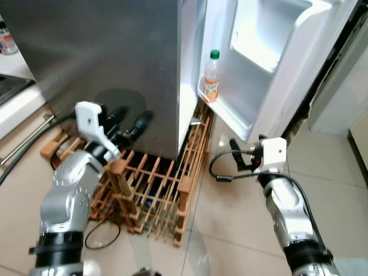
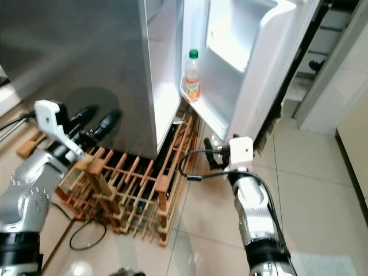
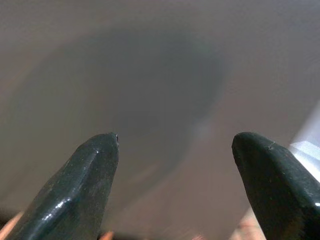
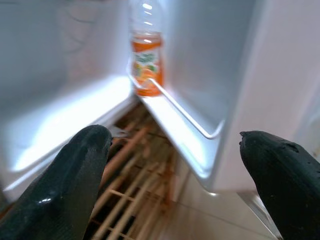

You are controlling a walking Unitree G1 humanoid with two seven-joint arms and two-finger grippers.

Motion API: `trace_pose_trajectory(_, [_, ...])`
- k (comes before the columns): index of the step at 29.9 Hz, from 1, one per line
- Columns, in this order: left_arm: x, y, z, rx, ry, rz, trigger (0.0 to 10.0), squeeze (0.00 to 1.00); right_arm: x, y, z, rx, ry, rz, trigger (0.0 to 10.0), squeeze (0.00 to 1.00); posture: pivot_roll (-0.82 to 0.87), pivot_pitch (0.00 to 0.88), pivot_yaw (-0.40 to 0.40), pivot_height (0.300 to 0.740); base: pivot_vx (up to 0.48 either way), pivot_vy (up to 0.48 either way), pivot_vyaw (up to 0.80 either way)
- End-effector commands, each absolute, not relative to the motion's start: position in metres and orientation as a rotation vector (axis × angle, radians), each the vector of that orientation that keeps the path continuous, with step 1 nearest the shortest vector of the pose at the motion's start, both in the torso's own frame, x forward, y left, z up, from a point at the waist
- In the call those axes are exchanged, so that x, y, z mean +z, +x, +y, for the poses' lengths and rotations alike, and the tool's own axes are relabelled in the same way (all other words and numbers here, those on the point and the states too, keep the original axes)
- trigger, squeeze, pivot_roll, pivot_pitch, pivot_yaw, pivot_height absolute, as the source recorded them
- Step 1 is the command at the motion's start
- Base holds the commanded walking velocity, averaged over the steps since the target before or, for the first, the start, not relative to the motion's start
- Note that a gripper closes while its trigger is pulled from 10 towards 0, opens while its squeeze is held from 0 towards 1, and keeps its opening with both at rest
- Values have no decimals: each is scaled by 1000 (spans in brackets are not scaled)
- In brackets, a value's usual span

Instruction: Restocking fridge

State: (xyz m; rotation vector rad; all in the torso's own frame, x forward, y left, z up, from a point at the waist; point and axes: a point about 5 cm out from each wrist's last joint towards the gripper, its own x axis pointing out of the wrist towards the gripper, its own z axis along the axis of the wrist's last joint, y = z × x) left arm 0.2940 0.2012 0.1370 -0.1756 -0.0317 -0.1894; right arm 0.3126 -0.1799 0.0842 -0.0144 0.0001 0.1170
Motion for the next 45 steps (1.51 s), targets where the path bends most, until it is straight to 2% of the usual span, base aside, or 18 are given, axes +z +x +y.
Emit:
trace_pose_trajectory(1, [134,293,200,-143,-142,-28,10000,0,83,315,-187,83,14,21,10000,0,-1,0,-10,740,0,0,0])
trace_pose_trajectory(7, [111,280,185,-15,-73,31,10000,0,90,327,-197,81,-30,25,10000,0,-9,0,-7,740,0,-80,0])
trace_pose_trajectory(12, [112,281,170,-1,-81,5,10000,0,94,333,-231,6,-74,58,10000,0,-15,0,-4,740,0,-480,0])
trace_pose_trajectory(14, [112,282,169,1,-83,6,10000,0,96,334,-237,-11,-74,62,10000,0,-20,0,-3,740,0,-480,0])
trace_pose_trajectory(20, [116,287,169,30,-98,-10,10000,0,98,338,-241,-8,-85,66,10000,0,-30,0,5,740,0,-444,0])
trace_pose_trajectory(30, [119,292,165,26,-100,-27,10000,0,101,343,-249,-13,-99,85,10000,0,-31,0,7,740,0,0,0])
trace_pose_trajectory(36, [111,288,172,48,-51,-8,10000,0,94,342,-230,53,-81,72,10000,0,-18,0,3,740,0,0,392])
trace_pose_trajectory(38, [106,284,173,39,7,-1,10000,0,79,335,-205,118,-43,82,10000,0,-14,0,3,740,0,0,734])
trace_pose_trajectory(39, [106,284,173,39,7,-1,10000,0,79,335,-205,118,-43,82,10000,0,-14,0,3,740,0,0,706])
trace_pose_trajectory(41, [99,281,174,45,46,21,10000,0,65,321,-176,176,5,74,10000,0,-14,0,3,740,0,0,678])
trace_pose_trajectory(45, [100,281,173,42,57,18,10000,0,58,315,-167,181,34,80,10000,0,-15,0,5,740,0,0,666])
